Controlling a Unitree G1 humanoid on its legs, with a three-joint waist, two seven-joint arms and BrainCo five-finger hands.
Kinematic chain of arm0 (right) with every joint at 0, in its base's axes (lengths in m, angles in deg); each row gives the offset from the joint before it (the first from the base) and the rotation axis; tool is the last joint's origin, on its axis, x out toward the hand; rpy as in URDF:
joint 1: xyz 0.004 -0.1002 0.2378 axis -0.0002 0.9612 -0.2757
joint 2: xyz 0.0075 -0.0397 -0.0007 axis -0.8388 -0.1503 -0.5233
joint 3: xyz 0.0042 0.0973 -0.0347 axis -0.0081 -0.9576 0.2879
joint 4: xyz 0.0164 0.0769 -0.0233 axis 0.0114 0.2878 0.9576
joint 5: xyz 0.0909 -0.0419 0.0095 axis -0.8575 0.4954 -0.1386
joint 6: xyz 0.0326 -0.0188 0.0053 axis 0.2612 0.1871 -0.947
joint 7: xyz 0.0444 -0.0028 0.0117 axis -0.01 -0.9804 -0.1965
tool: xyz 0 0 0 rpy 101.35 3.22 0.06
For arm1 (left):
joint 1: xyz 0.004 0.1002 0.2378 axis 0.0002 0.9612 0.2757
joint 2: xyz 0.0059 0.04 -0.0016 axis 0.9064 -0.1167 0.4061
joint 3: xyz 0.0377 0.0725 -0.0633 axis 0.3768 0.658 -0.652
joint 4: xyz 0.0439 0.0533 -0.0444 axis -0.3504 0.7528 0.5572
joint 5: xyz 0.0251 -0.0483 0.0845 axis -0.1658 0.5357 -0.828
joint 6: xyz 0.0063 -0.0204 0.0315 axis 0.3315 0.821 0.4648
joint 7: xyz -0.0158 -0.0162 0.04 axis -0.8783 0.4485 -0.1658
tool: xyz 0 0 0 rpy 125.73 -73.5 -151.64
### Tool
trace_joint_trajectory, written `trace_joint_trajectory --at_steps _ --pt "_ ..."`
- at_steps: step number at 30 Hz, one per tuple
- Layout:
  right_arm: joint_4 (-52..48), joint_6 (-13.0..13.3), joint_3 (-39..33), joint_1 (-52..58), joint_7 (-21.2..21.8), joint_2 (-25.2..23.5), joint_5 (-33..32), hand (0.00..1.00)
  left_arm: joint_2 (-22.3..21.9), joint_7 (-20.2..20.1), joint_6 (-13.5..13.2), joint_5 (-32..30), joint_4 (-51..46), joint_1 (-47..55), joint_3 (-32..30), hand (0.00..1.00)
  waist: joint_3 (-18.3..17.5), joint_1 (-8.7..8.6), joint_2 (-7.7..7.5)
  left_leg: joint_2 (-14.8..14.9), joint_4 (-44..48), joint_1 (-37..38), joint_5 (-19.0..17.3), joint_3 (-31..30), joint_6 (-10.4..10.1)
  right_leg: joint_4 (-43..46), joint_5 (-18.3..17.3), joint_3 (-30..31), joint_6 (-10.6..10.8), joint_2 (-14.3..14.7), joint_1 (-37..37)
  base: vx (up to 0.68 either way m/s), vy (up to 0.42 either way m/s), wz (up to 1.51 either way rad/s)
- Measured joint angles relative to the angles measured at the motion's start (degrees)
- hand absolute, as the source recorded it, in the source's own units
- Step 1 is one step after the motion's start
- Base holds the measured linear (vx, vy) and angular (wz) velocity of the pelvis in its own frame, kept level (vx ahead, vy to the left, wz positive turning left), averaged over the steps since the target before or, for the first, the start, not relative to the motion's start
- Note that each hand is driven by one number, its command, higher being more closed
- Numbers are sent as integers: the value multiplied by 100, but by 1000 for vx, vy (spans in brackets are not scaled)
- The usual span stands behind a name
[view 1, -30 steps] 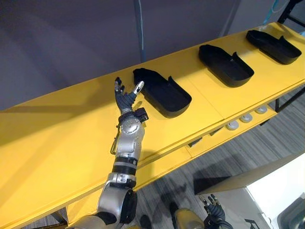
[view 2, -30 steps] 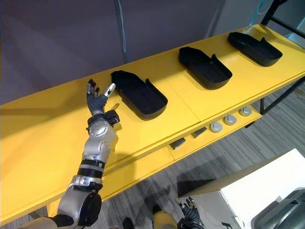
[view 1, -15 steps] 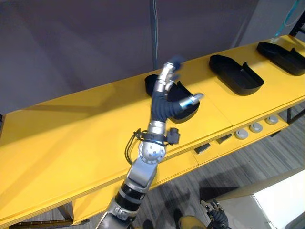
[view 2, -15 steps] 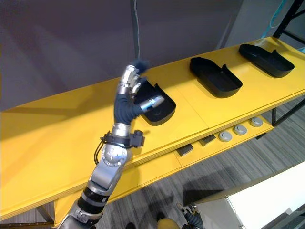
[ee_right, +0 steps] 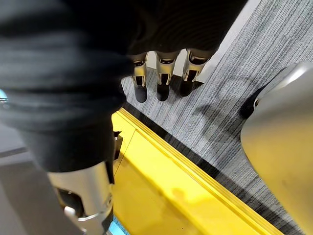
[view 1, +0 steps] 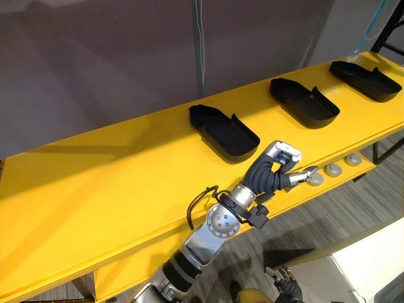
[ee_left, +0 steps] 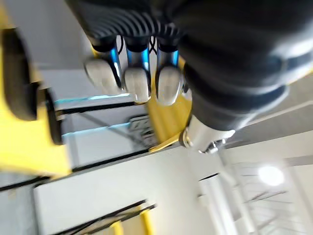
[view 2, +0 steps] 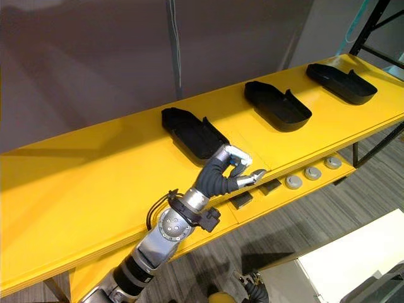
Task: Walk over and take plastic housings, then place them on the shelf
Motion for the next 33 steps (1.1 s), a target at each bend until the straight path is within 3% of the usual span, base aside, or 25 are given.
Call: trace_joint_trajectory --at_steps 14,18,25,27,33 --pt "-13 -1 44 -85 -25 18 3 0 -266 96 240 -268 1864 -651 -205 100 48 -174 -94 -3 -111 -109 29 136 -11 37 0 77 1 25 -206 -2 5 -3" --pt "-13 -1 41 -182 -36 3 2 0 -305 97 297 -494 2220 -772 -248 100 97 -212 -179 4 -111 -112 29 158 -10 37 0 98 1 36 -219 1 4 -2" --pt "-26 1 48 -311 -86 -9 -2 0 -344 482 437 -613 2623 -1112 -905 100 170 -207 -300 4 -112 -214 26 260 -13 124 -5 197 4 66 -400 -26 9 -7" --pt "-27 1 48 -309 -116 -15 -2 0 -330 592 446 -622 2736 -1161 -1135 100 187 -274 -318 5 -104 -251 25 268 -12 122 -4 197 4 66 -431 0 0 0" --pt "-25 1 36 -315 -131 -61 -2 0 -308 617 550 -618 3106 -1248 -1490 100 207 -317 -325 8 -105 -276 25 285 -12 120 -5 208 4 73 -463 0 0 0"
